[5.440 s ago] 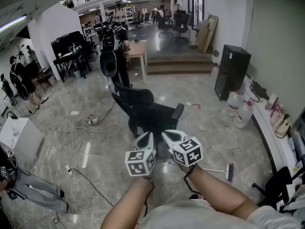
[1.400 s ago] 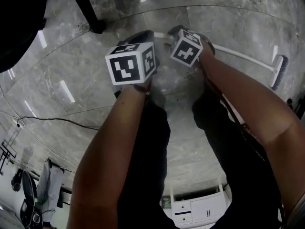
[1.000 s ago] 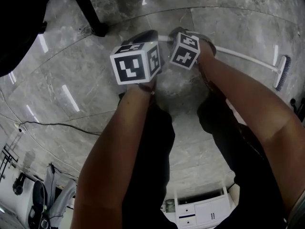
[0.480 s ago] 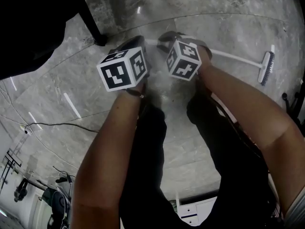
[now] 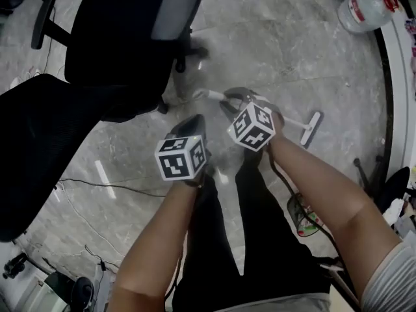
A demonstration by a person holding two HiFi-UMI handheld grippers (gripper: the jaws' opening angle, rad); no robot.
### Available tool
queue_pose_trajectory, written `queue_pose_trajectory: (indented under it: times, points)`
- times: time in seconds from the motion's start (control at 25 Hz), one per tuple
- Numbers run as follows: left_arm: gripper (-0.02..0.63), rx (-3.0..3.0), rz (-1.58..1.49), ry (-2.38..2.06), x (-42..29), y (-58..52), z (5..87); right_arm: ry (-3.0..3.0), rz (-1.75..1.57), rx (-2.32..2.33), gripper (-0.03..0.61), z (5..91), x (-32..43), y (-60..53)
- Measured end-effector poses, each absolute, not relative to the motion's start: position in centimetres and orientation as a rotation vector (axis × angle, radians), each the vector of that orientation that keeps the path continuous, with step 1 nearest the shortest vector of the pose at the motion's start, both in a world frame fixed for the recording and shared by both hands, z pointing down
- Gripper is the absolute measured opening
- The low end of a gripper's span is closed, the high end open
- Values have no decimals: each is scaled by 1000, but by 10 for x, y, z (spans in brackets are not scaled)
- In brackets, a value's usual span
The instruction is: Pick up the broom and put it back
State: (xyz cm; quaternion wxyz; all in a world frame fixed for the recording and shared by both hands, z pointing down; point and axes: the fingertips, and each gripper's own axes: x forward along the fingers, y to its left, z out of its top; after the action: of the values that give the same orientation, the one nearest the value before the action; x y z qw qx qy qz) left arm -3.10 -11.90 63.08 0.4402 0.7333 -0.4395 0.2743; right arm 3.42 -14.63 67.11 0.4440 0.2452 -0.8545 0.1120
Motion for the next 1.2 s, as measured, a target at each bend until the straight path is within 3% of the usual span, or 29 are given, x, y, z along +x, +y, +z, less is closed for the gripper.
queue_pose_trajectory:
  times: [0.48, 0.88, 1.2]
  points:
    - [6, 1800, 518, -1256, -101, -136, 367, -2258, 269, 694, 91, 371, -70, -218]
    - [5, 1828, 427, -1349, -160, -139, 257, -2280, 334, 661, 95, 287, -147, -228]
    - [5, 1910, 423, -1335, -146, -133, 225, -2372, 261, 713, 94, 216, -144, -217]
